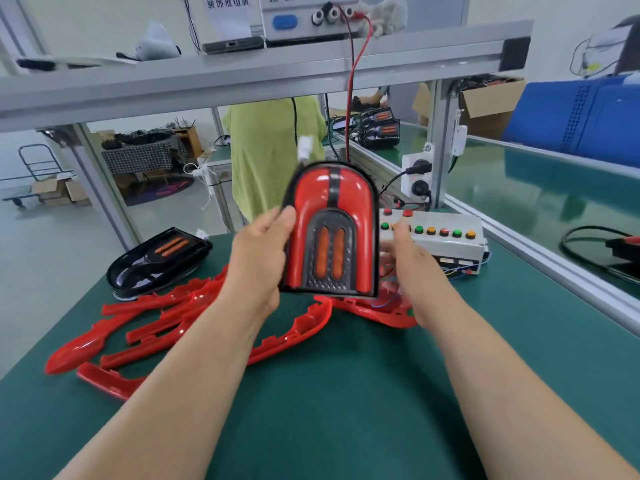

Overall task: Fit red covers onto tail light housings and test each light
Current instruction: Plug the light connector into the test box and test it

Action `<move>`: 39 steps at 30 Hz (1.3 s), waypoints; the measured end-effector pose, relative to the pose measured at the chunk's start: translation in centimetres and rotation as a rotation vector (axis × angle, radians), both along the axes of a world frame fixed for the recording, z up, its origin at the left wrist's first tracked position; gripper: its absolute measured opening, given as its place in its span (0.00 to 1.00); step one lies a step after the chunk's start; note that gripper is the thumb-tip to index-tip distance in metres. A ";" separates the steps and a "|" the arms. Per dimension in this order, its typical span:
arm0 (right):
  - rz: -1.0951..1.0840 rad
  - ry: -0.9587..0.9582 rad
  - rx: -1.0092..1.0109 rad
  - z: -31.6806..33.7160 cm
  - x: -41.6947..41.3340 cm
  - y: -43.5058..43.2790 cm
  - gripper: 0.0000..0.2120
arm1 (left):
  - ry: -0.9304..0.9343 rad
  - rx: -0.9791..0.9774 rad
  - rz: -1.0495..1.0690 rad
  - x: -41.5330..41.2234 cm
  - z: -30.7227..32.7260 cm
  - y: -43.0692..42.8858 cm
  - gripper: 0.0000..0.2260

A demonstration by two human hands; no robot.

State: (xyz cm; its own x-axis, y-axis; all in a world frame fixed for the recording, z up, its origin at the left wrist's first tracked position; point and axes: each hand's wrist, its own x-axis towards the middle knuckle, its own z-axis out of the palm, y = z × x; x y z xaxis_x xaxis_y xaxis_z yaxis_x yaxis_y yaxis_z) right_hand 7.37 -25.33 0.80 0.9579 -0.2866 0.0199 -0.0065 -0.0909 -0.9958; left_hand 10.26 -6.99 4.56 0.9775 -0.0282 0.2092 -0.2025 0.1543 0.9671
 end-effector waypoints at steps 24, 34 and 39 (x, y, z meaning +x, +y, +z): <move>0.217 -0.176 0.544 2.7 -1.4 2.6 0.26 | 0.128 -0.461 -0.169 -0.5 4.0 1.3 0.18; 0.358 -0.185 0.654 2.8 -1.9 1.9 0.26 | 0.086 0.057 -0.112 -0.5 1.6 -0.8 0.15; 0.238 -0.189 0.704 3.4 -2.1 0.5 0.24 | 0.075 0.038 -0.124 -1.5 1.7 -2.5 0.19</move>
State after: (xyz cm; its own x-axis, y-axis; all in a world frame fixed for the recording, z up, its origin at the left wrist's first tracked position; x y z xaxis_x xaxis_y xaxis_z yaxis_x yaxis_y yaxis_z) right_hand 5.24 -24.79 4.19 0.9938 -0.0785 0.0792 0.1103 0.5879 -0.8014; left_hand 8.75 -9.54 6.24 0.9788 -0.1566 0.1318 -0.1106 0.1370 0.9844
